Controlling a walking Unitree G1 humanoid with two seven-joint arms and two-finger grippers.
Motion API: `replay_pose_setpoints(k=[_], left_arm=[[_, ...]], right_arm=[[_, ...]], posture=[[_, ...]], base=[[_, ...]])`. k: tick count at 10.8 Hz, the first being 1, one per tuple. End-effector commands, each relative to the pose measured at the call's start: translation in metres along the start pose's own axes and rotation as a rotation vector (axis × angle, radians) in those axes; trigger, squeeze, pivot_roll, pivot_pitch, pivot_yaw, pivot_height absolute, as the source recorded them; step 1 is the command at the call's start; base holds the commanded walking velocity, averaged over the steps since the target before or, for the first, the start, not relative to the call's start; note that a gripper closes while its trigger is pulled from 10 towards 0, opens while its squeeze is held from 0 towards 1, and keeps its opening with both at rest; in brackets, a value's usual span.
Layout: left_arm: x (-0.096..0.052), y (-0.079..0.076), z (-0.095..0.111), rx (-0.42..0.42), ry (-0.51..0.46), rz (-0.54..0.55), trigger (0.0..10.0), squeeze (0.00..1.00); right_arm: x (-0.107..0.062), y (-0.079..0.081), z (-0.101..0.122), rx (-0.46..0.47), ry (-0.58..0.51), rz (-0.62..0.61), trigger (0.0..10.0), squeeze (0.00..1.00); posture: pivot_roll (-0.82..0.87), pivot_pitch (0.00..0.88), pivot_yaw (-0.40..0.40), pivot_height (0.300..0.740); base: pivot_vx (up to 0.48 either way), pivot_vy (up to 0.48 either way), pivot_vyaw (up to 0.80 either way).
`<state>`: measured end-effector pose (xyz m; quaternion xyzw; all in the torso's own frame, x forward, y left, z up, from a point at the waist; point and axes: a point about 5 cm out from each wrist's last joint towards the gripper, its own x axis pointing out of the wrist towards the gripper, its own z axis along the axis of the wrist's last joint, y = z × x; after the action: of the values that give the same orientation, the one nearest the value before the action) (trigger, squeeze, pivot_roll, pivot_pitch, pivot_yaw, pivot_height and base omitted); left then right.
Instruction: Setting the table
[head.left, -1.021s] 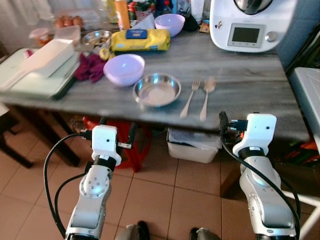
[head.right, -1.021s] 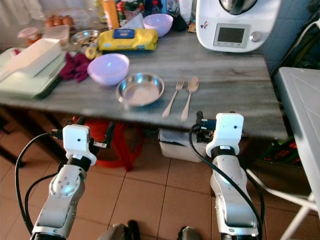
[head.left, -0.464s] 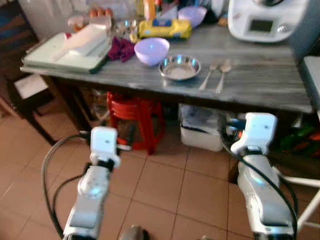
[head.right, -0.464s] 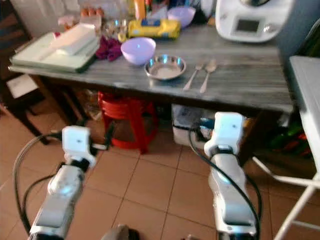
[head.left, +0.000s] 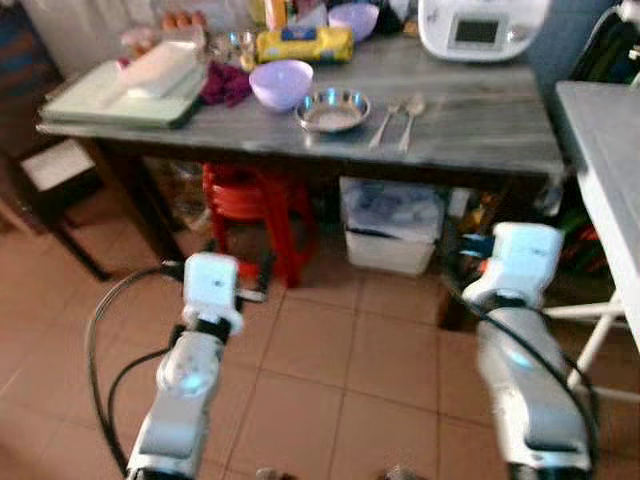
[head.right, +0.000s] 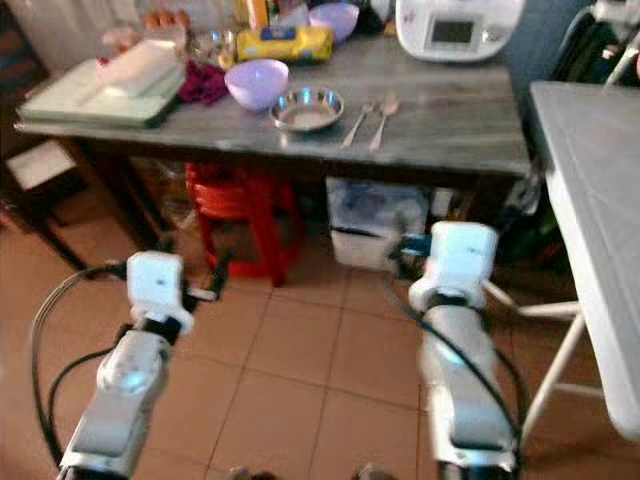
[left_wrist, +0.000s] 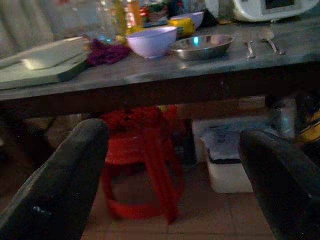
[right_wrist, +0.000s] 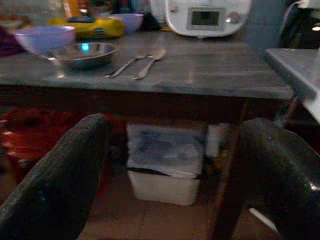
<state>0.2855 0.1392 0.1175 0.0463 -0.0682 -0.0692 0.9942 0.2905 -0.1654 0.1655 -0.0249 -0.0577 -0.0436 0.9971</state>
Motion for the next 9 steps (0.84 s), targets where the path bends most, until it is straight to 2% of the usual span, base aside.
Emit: replay_pose_setpoints(k=[1,3,4,6,7,8,9], left_arm=[[-0.002,-0.002,-0.002,0.009,-0.002,-0.017,10.0,0.00],[-0.002,-0.004,0.002,-0.023,-0.033,-0.053,10.0,0.00],[-0.002,-0.004,0.003,-0.008,-0.038,-0.050,10.0,0.00],[-0.001,-0.002,0.007,-0.032,-0.057,-0.030,10.0,0.00],[0.001,0.000,0.005,-0.046,-0.060,0.008,10.0,0.00],[0.002,0.000,0.005,-0.052,-0.059,0.013,10.0,0.00],[0.005,-0.002,0.006,-0.053,-0.062,0.014,10.0,0.00]], right_arm=[[0.000,-0.004,-0.004,-0.004,0.013,-0.012,10.0,0.00],[-0.001,-0.002,-0.003,0.008,0.002,0.003,10.0,0.00],[-0.002,-0.003,-0.001,-0.032,-0.011,-0.009,10.0,0.00],[-0.005,-0.006,-0.007,-0.045,0.007,-0.026,10.0,0.00],[-0.006,-0.003,-0.013,-0.071,0.006,-0.012,10.0,0.00],[-0.005,0.001,-0.014,-0.058,0.006,0.006,10.0,0.00],[-0.001,0.010,-0.012,-0.076,-0.024,0.054,10.0,0.00]], posture=[[-0.10,0.136,0.089,0.740],[-0.10,0.136,0.089,0.740],[-0.10,0.137,0.090,0.740],[-0.10,0.129,0.086,0.740],[-0.09,0.107,0.074,0.740],[-0.09,0.092,0.068,0.740],[-0.09,0.077,0.058,0.740]], base=[[0.000,0.000,0.00],[0.000,0.000,0.00],[0.000,0.000,0.00],[0.000,0.000,0.00],[0.000,0.000,0.00],[0.000,0.000,0.00],[0.000,0.000,0.00]])
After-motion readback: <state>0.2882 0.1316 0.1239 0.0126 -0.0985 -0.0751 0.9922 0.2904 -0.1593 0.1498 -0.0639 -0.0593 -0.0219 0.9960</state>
